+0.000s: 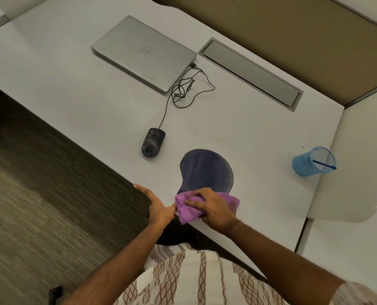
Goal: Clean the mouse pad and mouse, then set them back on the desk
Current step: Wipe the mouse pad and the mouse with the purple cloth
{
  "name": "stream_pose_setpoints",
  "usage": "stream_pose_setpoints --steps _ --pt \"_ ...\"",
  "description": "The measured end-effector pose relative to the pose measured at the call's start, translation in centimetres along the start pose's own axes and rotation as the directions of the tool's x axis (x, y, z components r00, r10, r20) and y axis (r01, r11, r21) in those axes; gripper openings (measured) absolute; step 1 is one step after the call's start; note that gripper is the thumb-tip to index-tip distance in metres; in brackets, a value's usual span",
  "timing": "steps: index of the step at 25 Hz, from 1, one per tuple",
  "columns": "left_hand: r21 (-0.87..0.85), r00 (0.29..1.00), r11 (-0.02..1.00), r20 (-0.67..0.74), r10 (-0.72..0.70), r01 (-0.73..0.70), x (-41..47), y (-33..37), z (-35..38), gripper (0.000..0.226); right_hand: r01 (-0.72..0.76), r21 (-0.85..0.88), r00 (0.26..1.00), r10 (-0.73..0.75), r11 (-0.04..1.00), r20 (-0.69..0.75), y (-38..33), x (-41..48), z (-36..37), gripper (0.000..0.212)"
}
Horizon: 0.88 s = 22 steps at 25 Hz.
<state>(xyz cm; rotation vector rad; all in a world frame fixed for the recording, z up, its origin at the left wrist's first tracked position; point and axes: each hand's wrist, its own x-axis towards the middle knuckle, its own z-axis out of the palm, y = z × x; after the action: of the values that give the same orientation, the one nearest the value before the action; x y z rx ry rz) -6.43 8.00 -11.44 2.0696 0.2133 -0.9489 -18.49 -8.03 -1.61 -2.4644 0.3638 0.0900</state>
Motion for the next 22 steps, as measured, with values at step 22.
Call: stream_pose_setpoints --steps 22 --pt "-0.039 0.998 0.997 0.009 0.059 -0.059 -1.0 1.1 -1.1 0.156 0.141 -0.101 0.986 -0.131 0.985 0.099 5.7 -4.2 -4.4 0.041"
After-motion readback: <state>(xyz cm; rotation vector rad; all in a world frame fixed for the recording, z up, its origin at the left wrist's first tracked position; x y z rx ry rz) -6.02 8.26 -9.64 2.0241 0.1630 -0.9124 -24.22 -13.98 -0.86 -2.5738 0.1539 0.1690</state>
